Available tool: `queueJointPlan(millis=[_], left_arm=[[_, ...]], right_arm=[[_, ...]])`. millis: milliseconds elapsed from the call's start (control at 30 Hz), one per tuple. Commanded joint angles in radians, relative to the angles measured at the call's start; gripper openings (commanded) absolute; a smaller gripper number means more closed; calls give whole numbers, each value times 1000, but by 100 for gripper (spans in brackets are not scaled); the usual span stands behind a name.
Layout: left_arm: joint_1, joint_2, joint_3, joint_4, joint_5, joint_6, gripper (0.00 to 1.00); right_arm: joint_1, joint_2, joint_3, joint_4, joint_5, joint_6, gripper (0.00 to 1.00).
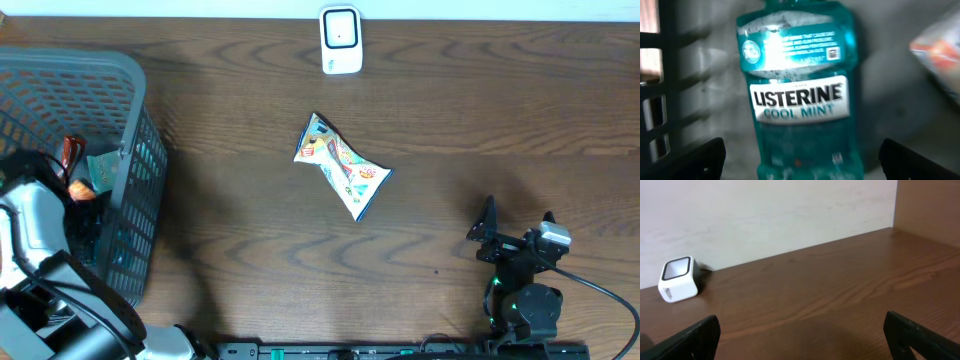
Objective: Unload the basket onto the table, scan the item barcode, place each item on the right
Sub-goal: 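Return the left gripper to the basket and grasp the Listerine bottle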
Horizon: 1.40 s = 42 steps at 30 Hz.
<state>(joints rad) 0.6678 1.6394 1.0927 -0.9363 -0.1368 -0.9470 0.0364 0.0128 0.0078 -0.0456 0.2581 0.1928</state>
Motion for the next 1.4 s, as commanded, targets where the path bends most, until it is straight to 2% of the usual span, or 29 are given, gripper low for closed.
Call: queueJointPlan(millis=[0,267,333,367,467,533,633,900,1367], left_arm=[[15,-1,-77,61,-14,-15,98],[24,1,-225,267,-13,4,99],[24,1,-238,280,-13,3,87],[24,1,-241,281,-13,3,76],[24,1,-241,281,-13,3,51],[24,1,-241,284,-13,3,44],[24,-3,-236,283,-13,3,41],[24,-102,-225,249,-5,3,41],[24,-585,-199,278,160,-13,41]], right_arm=[[7,-3,-2,-3,-2,-14,99],[7,-3,-2,-3,-2,-14,99],[7,-3,-2,-3,-2,-14,99],[7,-3,-2,-3,-2,-14,99],[7,-3,-2,-3,-2,-14,99],[7,-3,-2,-3,-2,-14,99],[7,-3,-2,-3,-2,-14,99],[7,-3,-2,-4,-2,-14,99],[7,-3,-2,-3,-2,-14,99]])
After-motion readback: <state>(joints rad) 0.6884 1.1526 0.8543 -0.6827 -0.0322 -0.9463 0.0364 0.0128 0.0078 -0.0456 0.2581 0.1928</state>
